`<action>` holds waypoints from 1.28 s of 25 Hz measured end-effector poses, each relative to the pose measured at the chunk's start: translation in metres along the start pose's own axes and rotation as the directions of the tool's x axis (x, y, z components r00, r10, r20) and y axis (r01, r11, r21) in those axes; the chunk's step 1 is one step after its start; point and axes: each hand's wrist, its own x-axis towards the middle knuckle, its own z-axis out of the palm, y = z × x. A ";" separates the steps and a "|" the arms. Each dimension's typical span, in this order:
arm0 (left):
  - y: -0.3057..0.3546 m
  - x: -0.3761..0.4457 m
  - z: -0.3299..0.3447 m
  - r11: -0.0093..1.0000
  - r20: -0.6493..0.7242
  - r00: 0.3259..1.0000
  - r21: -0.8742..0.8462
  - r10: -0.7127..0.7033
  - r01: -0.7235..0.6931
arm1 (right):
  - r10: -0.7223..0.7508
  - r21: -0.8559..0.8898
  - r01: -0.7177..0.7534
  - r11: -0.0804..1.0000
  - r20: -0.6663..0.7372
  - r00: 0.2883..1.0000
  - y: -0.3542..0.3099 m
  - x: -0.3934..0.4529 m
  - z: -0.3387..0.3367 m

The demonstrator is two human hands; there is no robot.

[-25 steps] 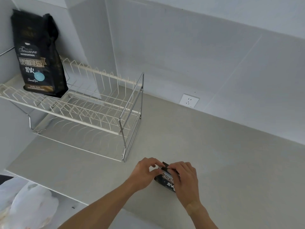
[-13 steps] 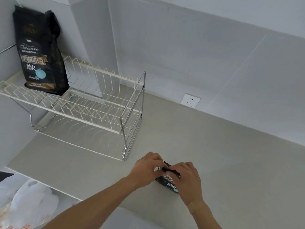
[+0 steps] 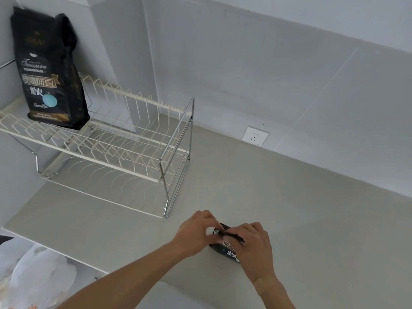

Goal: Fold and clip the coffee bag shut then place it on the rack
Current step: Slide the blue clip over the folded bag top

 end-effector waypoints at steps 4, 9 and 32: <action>-0.013 -0.010 -0.005 0.986 -0.031 0.994 -0.134 -0.104 0.099 | -0.009 -0.092 0.011 0.996 0.025 1.000 0.001 -0.002 0.000; -0.011 -0.011 -0.003 0.991 -0.053 0.995 -0.108 -0.080 0.074 | 0.007 -0.105 -0.007 0.994 -0.002 1.000 0.000 0.001 0.003; 0.006 0.010 -0.011 0.964 0.069 0.984 0.201 0.166 -0.176 | 0.283 0.248 -0.280 0.927 0.025 0.959 0.051 -0.027 -0.028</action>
